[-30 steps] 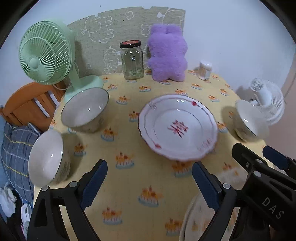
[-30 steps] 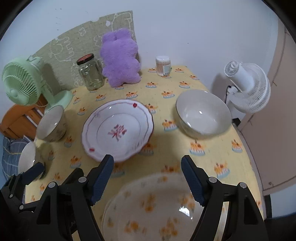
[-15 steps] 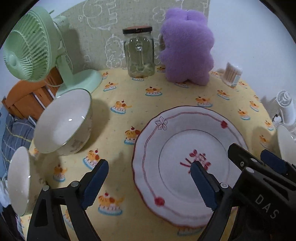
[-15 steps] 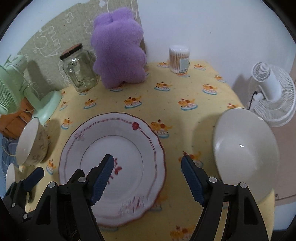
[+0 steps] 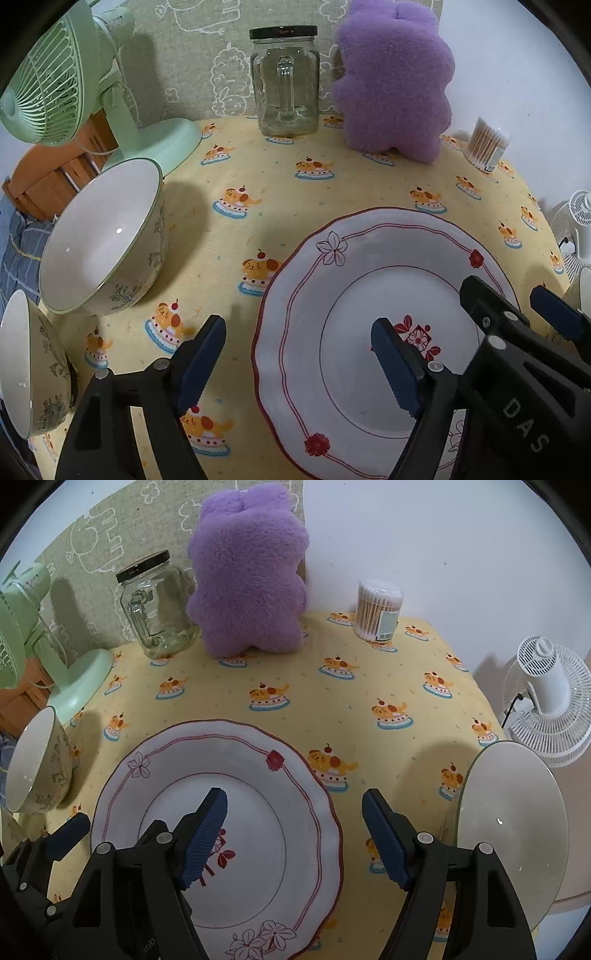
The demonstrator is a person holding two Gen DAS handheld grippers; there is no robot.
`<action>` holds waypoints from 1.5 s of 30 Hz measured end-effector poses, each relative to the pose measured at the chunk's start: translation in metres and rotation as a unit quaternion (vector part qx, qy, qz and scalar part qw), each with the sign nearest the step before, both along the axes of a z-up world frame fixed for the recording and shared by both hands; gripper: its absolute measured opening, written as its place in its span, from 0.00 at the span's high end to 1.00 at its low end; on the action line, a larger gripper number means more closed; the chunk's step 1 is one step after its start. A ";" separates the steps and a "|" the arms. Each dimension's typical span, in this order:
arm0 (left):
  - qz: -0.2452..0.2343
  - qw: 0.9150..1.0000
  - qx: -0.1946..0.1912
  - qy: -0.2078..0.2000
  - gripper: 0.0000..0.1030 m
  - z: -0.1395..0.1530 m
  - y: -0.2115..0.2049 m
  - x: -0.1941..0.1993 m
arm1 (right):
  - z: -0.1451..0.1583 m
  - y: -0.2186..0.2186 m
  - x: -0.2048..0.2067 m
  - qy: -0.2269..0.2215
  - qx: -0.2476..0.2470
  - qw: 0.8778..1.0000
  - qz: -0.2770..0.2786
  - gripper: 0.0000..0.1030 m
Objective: Organize plates and bowls
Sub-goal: 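Move both grippers to the red-rimmed plate and grip its rim, then lift the red-rimmed plate and carry it toward the plate stack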
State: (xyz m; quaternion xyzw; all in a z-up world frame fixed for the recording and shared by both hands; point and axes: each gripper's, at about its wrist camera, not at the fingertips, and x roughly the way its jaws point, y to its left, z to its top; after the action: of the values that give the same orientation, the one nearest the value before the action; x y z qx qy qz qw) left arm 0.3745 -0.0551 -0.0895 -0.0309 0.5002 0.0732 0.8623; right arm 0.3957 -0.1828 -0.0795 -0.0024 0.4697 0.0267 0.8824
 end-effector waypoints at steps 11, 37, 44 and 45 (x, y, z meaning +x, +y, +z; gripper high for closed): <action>-0.007 1.000 -0.002 0.025 0.37 -0.005 -0.002 0.007 | 0.000 0.002 0.007 -0.007 0.002 1.000 0.015 0.35; 0.003 0.999 0.001 0.044 0.41 0.002 0.025 -0.055 | 0.002 0.019 -0.037 0.081 0.039 0.996 0.016 0.53; 0.023 0.999 -0.010 0.047 0.41 0.010 0.060 -0.097 | 0.020 0.056 -0.082 0.084 0.030 0.995 0.037 0.53; 0.028 0.998 -0.012 0.049 0.41 0.012 0.067 -0.106 | 0.022 0.060 -0.089 0.085 0.029 0.995 0.039 0.53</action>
State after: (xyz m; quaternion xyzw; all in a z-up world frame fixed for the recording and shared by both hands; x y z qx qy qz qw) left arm 0.2687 0.0117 -0.0777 -0.0513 0.5413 0.0924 0.8342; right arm 0.3062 -0.1231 -0.0574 0.0073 0.5413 0.0754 0.8374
